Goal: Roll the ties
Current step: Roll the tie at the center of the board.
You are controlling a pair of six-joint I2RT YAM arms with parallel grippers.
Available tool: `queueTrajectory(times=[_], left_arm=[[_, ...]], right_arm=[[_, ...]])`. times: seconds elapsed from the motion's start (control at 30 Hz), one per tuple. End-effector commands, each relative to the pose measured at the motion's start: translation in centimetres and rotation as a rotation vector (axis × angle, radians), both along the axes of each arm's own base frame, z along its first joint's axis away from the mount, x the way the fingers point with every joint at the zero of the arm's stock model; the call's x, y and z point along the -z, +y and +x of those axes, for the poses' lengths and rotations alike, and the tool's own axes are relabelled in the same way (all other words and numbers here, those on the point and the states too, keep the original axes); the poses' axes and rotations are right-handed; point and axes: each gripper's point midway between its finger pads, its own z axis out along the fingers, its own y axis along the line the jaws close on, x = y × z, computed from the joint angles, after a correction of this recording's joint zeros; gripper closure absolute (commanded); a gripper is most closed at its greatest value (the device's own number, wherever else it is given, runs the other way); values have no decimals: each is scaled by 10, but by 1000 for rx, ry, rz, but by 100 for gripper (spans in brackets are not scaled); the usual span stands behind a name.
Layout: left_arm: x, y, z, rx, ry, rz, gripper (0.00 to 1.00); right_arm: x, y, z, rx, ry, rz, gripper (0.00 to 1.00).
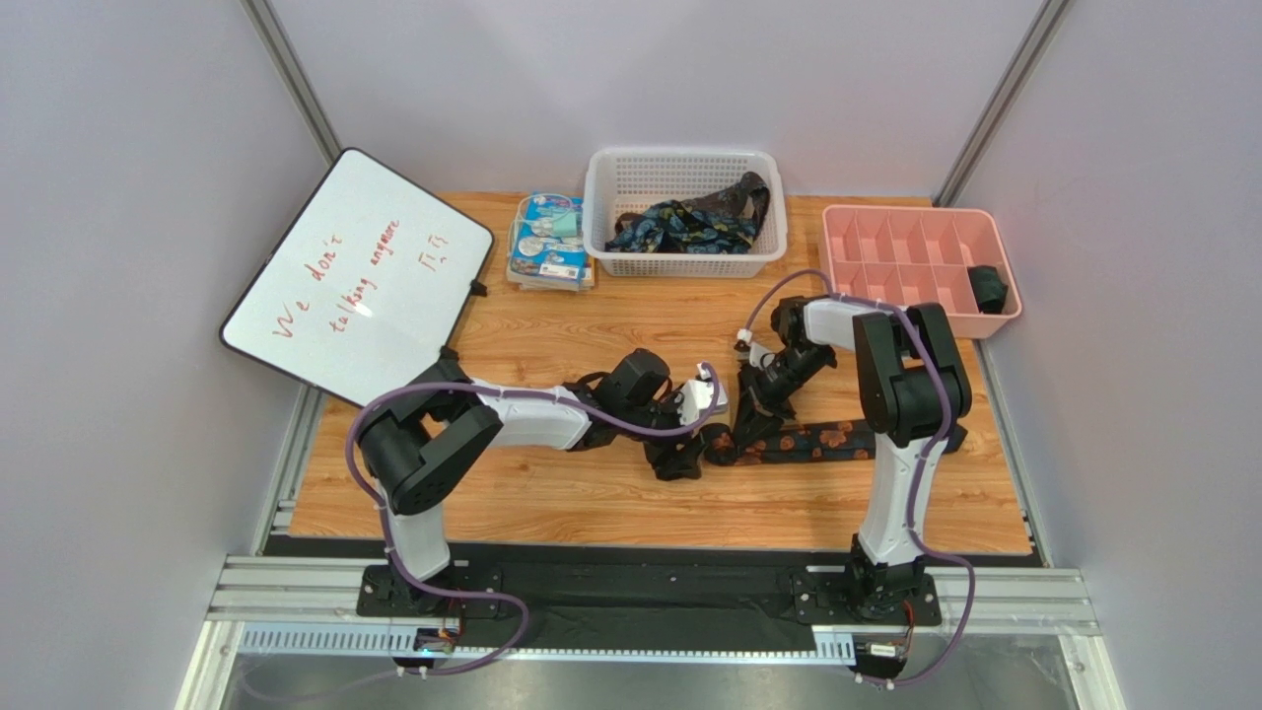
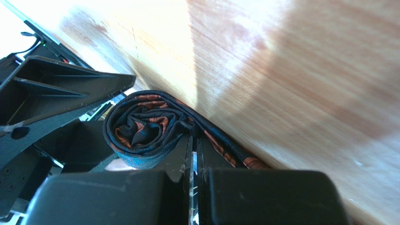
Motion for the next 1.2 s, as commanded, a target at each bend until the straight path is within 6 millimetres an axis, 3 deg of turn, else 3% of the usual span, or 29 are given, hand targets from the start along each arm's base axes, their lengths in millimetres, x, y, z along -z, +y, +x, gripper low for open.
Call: queueTrajectory(times=[0.0, 0.03, 0.07, 0.2, 0.4, 0.67, 0.8, 0.93, 1.1, 1.17], left_arm=[[-38, -28, 16, -46, -45, -223, 30], [-44, -35, 20, -61, -53, -268, 30], [-36, -36, 23, -89, -27, -266, 30], [-35, -47, 36, -129, -63, -321, 30], [-24, -59, 20, -59, -43, -352, 35], [-11, -52, 15, -28, -73, -302, 47], [12, -29, 15, -10, -99, -121, 67], [23, -11, 11, 60, -157, 10, 78], [32, 9, 8, 95, -154, 160, 83], [36, 14, 5, 109, -141, 211, 84]], right_arm=[[53, -28, 13, -65, -127, -262, 100], [54, -27, 13, -62, -122, -265, 100], [56, -26, 12, -66, -114, -267, 100], [62, -24, 10, -60, -102, -262, 100], [64, -18, 14, -42, -91, -265, 100], [66, 4, 24, -55, -102, -240, 100], [60, 14, 34, -50, -126, -206, 100], [32, 21, 55, -28, -169, -119, 97], [-21, 11, 70, 22, -194, 21, 69], [-38, 2, 71, 64, -180, 70, 64]])
